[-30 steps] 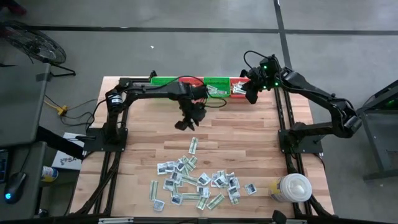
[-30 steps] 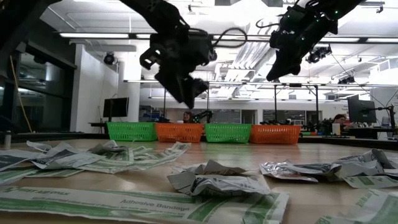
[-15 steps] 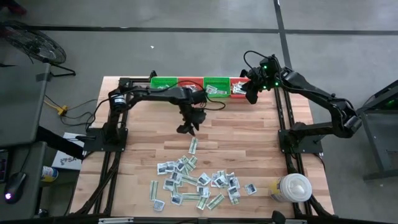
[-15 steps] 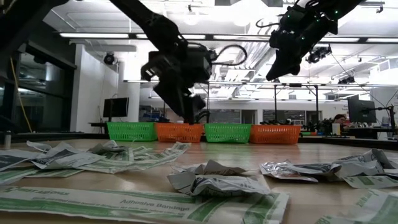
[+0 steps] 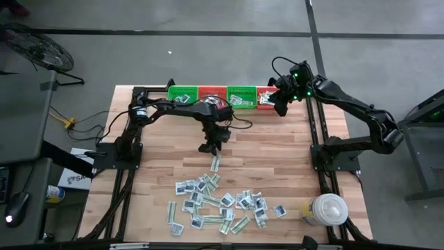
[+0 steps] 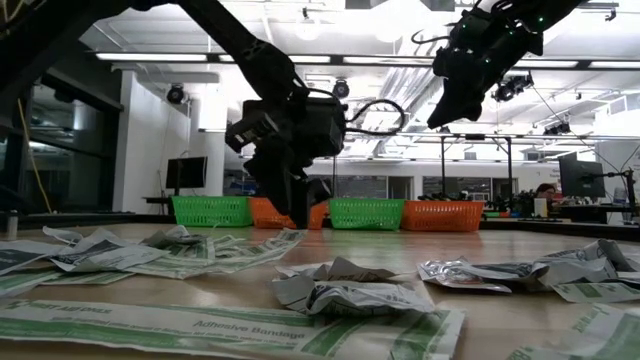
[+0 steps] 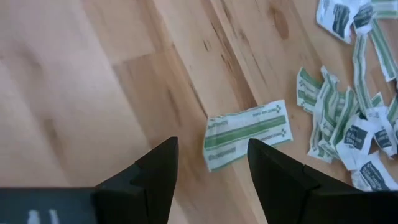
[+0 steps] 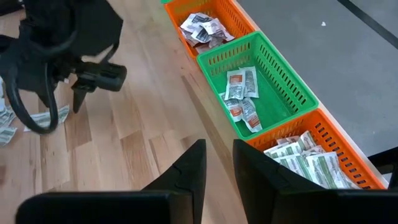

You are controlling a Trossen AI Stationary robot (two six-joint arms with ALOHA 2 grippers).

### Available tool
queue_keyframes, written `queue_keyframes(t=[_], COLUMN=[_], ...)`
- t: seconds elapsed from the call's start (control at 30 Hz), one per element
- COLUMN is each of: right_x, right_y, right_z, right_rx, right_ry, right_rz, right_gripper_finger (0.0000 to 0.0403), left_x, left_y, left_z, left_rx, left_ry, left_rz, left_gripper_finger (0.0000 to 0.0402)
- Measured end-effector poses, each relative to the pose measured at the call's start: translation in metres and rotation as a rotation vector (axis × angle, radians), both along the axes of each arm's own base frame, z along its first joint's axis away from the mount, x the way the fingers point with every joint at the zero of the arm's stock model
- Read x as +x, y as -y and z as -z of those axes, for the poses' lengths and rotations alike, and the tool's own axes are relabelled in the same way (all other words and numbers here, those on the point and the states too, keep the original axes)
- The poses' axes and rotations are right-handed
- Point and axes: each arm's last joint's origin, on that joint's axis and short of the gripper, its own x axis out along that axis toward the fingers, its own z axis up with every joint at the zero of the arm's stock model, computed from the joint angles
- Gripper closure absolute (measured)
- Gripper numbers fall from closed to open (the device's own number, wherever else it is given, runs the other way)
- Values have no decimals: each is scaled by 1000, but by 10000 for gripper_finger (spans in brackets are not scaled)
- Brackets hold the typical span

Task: Pick & Place First Aid Supplies
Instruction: Put the green bandage pack in the right orange bin

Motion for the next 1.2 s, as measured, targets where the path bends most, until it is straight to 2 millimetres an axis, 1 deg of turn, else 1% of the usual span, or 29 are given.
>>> queue_keyframes(t=[0.13, 0.2, 0.5, 0.73, 0.9, 1.0, 1.2], right_x=[0, 0, 0, 0, 0, 0, -1], right_y=[0, 0, 0, 0, -1, -1, -1], right_z=[0, 0, 0, 0, 1, 1, 1], right_rx=[-1, -2, 0, 4, 9, 9, 13], right_ry=[0, 0, 2, 0, -4, -4, -6], right_rz=[-2, -5, -9, -9, -10, -10, -8], right_gripper_finger=[330, 330, 330, 330, 330, 330, 330], left_x=[2, 3, 4, 6, 6, 6, 7], left_y=[6, 7, 13, 25, 29, 30, 29], left_z=[9, 12, 12, 12, 12, 13, 13], left_rx=[-20, -3, 20, 38, 53, 63, 88], left_ry=[-22, -37, -50, -65, -84, -92, -102], left_rz=[14, 14, 29, 58, 54, 46, 27], left_gripper_finger=[211, 211, 211, 211, 214, 228, 278])
